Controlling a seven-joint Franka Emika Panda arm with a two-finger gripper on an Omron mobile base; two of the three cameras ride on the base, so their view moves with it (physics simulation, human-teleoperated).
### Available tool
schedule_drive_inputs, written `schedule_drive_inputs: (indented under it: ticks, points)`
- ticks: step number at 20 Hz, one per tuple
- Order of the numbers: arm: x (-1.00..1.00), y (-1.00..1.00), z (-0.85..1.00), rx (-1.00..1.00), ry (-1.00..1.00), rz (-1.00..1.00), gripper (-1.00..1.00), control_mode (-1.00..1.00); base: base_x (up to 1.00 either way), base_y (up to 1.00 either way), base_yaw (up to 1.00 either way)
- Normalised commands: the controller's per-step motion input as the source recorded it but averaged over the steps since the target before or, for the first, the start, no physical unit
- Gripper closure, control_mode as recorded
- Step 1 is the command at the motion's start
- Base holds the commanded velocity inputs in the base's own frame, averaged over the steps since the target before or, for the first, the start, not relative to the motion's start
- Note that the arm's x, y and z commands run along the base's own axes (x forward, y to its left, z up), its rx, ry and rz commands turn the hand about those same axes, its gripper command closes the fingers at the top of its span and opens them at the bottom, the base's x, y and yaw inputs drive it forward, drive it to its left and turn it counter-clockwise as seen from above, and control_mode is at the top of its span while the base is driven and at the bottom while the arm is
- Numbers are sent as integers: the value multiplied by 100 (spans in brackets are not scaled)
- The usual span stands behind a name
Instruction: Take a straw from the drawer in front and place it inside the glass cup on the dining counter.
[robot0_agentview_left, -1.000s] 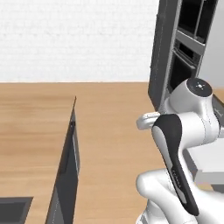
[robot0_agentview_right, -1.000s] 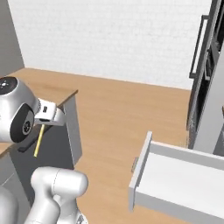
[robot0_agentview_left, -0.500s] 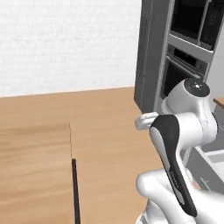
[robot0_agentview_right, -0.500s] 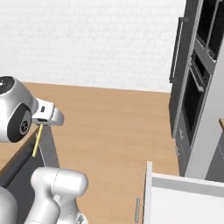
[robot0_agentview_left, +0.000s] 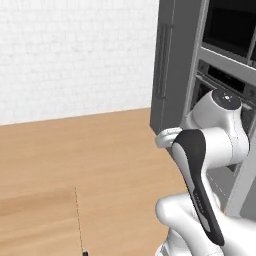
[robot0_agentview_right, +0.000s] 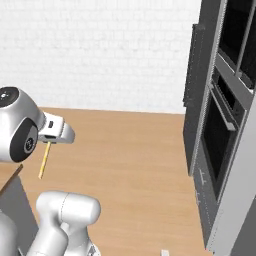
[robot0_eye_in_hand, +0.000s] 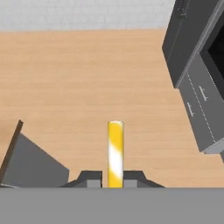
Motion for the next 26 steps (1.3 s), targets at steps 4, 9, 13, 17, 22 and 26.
schedule_drive_inputs:
  ticks: [4,9,13,17,22,26]
  points:
    - [0,0,0,0,0,0,100,100,100,0,0]
    - [0,0,0,0,0,0,100,100,100,0,0]
    - [0,0,0,0,0,0,100,100,100,0,12]
    - [0,0,0,0,0,0,100,100,100,0,36]
    - [0,0,0,0,0,0,100,100,100,-4,59]
    - [0,0,0,0,0,0,100,100,100,-8,75]
